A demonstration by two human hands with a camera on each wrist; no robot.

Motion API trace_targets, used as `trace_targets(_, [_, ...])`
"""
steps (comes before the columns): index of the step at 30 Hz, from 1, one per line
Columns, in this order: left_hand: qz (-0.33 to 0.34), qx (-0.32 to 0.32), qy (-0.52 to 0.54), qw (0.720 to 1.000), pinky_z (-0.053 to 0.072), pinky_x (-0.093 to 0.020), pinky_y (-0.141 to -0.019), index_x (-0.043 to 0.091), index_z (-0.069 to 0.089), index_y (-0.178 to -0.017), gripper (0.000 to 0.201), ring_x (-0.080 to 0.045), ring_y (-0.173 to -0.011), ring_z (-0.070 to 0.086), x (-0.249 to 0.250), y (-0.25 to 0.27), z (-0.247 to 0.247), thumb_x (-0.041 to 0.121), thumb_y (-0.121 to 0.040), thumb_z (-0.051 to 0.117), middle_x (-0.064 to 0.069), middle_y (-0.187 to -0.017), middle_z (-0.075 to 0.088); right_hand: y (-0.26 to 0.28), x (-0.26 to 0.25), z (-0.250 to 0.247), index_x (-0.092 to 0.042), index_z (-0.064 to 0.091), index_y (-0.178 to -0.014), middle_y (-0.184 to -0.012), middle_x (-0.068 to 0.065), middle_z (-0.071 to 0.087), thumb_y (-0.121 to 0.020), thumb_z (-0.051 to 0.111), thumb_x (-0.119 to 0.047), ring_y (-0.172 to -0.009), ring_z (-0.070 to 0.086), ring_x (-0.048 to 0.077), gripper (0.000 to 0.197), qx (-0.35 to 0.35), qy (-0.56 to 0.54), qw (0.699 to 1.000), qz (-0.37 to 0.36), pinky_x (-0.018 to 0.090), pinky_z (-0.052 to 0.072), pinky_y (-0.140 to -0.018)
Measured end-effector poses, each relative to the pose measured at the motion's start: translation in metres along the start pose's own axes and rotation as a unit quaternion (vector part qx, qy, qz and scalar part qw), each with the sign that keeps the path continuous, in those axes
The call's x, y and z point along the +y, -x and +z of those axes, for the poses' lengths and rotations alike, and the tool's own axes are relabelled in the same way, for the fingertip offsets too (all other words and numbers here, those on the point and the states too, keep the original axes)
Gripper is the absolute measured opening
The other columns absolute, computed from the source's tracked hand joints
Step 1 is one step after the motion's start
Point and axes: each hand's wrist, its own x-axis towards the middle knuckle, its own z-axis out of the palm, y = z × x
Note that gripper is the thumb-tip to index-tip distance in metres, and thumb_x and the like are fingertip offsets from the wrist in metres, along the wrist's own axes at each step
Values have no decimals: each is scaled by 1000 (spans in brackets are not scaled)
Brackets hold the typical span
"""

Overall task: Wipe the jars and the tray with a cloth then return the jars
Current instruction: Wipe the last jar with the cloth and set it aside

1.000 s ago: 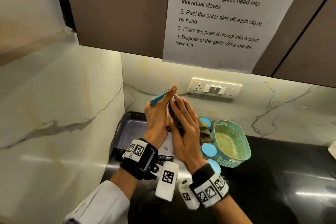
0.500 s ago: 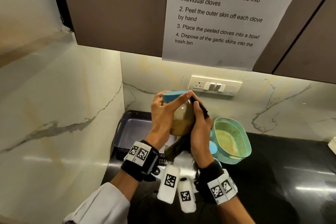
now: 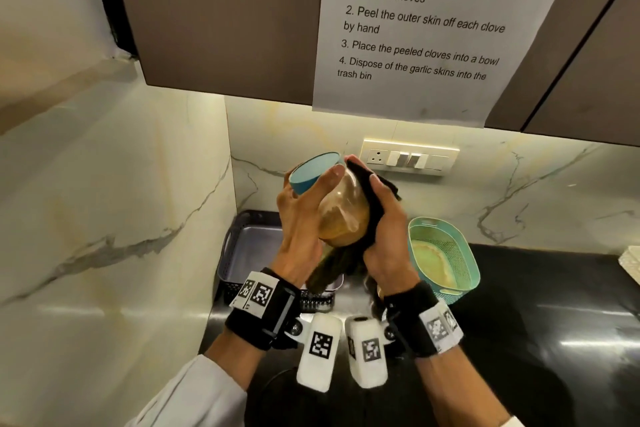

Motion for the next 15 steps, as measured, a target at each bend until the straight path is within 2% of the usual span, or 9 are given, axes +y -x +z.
trace_targets(2, [23, -18, 3, 1000, 63, -38, -83, 7, 67, -130, 79, -29, -107, 75, 1, 0, -2, 42, -63, 88, -10, -114, 78, -6, -7, 2, -15, 68, -136, -138, 17, 66, -104, 52, -39, -136, 56, 40, 44, -9, -73, 995, 69, 53, 44, -116])
trace_targets(4, [54, -41, -10, 998, 62, -36, -84, 6, 66, -131, 83, -28, -109, 74, 0, -2, -6, 43, -59, 87, -12, -117, 76, -9, -9, 5, -16, 69, -135, -142, 18, 64, -104, 50, -43, -137, 55, 37, 45, -18, -123, 986, 111, 52, 39, -119])
trace_targets(6, [83, -59, -11, 995, 62, -31, -81, 3, 63, -133, 93, -21, -103, 74, -1, -5, -10, 42, -53, 92, -10, -117, 74, -8, -6, 10, -14, 73, -129, -136, 18, 68, -105, 50, -45, -127, 64, 34, 47, -2, -160, 976, 148, 50, 43, -116])
trace_targets(7, [101, -57, -17, 993, 61, -29, -80, 1, 61, -134, 102, -18, -101, 74, -1, -7, -11, 45, -49, 96, -10, -116, 73, -6, -3, 13, -11, 75, -125, -129, 18, 71, -105, 49, -45, -117, 69, 33, 47, 5, -171, 972, 163, 48, 48, -111])
trace_targets(9, [151, -43, -62, 986, 60, -30, -86, -3, 58, -134, 113, -18, -104, 72, 0, -13, -13, 59, -48, 98, -10, -118, 71, -1, 6, 20, -7, 78, -117, -117, 19, 74, -108, 43, -41, -99, 75, 31, 50, 13, -188, 965, 182, 44, 56, -100])
trace_targets(11, [198, -49, -123, 971, 58, -31, -95, 0, 56, -132, 99, -16, -110, 69, 0, -18, -15, 50, -57, 96, -10, -120, 69, 6, 17, 25, -5, 77, -114, -114, 20, 75, -108, 37, -35, -97, 75, 33, 51, 16, -200, 956, 212, 45, 56, -96])
trace_targets(13, [225, -54, -164, 959, 55, -22, -94, 12, 54, -129, 80, -5, -109, 67, -1, -25, -19, 36, -63, 94, -3, -119, 67, 13, 28, 25, -3, 79, -110, -118, 22, 74, -106, 36, -35, -104, 72, 37, 54, 16, -214, 947, 240, 49, 51, -102])
trace_targets(15, [253, -42, -191, 948, 52, -15, -91, 12, 53, -127, 76, 1, -106, 65, -2, -34, -25, 23, -65, 96, -1, -117, 65, 16, 34, 23, -3, 76, -119, -128, 25, 70, -107, 37, -36, -119, 66, 41, 52, 24, -221, 942, 252, 53, 46, -109])
